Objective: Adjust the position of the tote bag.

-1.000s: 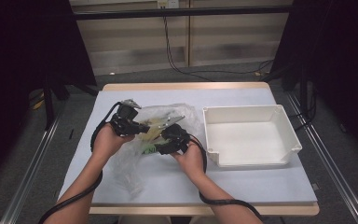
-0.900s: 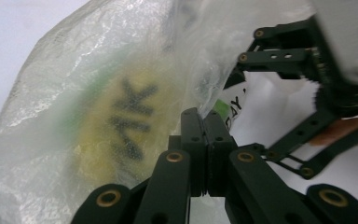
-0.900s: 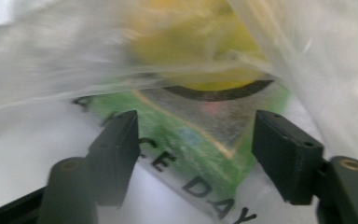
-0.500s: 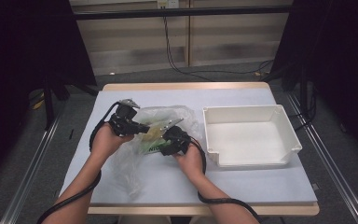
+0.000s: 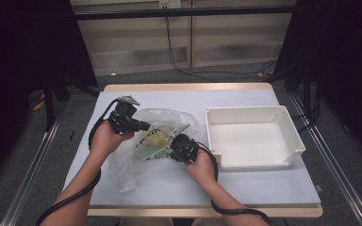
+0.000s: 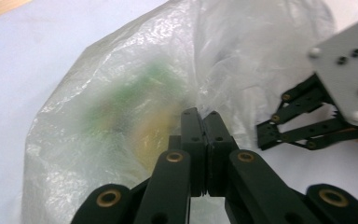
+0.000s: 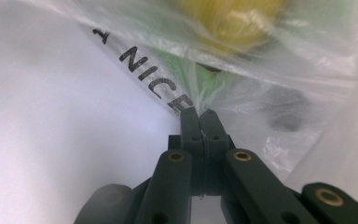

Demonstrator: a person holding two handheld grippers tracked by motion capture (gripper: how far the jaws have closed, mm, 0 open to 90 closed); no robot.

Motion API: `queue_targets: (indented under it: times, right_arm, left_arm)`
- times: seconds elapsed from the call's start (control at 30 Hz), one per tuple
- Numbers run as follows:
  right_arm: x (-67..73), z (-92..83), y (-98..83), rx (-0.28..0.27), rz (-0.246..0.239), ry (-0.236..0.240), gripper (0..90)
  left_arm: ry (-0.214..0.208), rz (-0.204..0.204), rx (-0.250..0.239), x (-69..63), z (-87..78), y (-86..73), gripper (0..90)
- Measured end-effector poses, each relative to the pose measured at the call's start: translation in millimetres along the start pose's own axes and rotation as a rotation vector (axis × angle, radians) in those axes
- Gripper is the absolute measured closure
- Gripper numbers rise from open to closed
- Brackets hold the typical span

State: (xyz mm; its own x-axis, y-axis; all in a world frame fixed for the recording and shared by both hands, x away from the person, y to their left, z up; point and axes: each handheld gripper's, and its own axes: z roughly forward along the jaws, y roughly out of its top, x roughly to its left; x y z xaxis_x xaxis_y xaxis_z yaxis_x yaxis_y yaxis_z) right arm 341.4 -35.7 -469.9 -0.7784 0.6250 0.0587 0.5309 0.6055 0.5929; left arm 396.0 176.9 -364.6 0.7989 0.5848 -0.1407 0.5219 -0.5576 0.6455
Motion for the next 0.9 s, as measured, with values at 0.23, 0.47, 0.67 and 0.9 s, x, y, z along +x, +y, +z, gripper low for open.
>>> queue_targets:
  times: [0.23, 0.47, 0.67, 0.9]
  right_arm:
    - [3.7, -11.7, -14.0, -0.017, -0.019, 0.019, 90.0]
    - [10.8, -18.8, -9.6, -0.056, -0.019, 0.006, 67.9]
    - [12.3, -27.5, -7.5, -0.086, -0.012, 0.023, 59.9]
    - [15.6, -37.3, -8.0, -0.097, -0.005, 0.044, 49.8]
  left_arm:
    - [-0.002, 0.013, 0.020, 2.5, 3.5, 6.5, 89.5]
    - [-0.011, 0.041, 0.044, 2.1, 7.2, 9.9, 89.7]
    - [-0.009, -0.008, 0.018, 3.7, 9.3, 8.6, 89.7]
    - [-0.016, 0.025, 0.044, 5.0, 8.1, 8.2, 89.8]
